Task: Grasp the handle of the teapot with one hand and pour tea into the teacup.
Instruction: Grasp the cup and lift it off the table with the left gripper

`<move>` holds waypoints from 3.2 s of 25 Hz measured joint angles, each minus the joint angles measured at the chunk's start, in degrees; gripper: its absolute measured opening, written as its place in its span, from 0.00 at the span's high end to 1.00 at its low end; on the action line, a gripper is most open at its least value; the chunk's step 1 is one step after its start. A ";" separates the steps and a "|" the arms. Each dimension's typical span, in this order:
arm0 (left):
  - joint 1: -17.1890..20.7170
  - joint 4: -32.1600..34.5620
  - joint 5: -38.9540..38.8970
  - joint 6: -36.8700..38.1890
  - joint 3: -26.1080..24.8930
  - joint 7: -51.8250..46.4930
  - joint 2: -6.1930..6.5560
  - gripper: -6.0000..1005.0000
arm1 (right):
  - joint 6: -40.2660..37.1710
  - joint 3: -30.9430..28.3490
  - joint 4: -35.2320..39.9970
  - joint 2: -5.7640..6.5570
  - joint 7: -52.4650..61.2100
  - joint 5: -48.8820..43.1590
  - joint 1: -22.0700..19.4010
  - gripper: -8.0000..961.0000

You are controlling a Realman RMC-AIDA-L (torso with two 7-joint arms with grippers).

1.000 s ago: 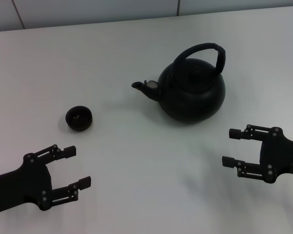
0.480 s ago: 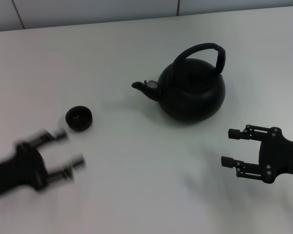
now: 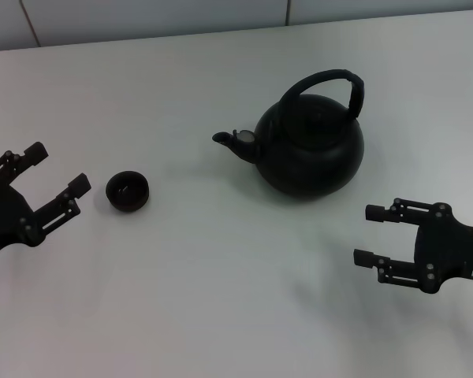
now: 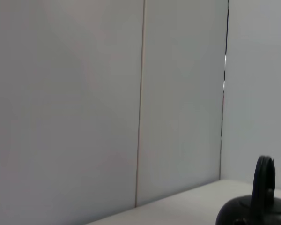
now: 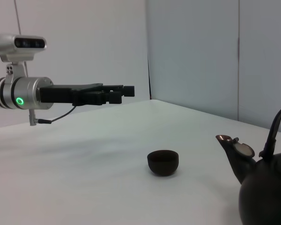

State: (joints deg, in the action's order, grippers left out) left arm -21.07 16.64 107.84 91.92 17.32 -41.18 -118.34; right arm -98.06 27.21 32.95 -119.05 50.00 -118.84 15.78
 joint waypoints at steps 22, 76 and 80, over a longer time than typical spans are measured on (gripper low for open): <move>-2.73 -2.54 0.70 -16.06 8.86 5.00 -0.32 0.19 | -0.38 -0.15 0.74 0.14 0.01 0.28 0.21 0.29; -12.41 -10.65 1.58 -22.11 9.75 5.09 -0.71 0.30 | -1.19 -0.30 1.58 0.05 0.19 0.36 -0.19 0.29; -14.50 -13.95 1.74 -22.65 9.75 6.83 -0.72 0.29 | -1.37 -0.40 1.59 0.05 0.17 0.46 -0.36 0.29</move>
State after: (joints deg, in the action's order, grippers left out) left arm -35.57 2.69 109.58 69.28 27.07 -34.35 -119.06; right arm -99.43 26.81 34.54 -119.00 50.17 -118.37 15.43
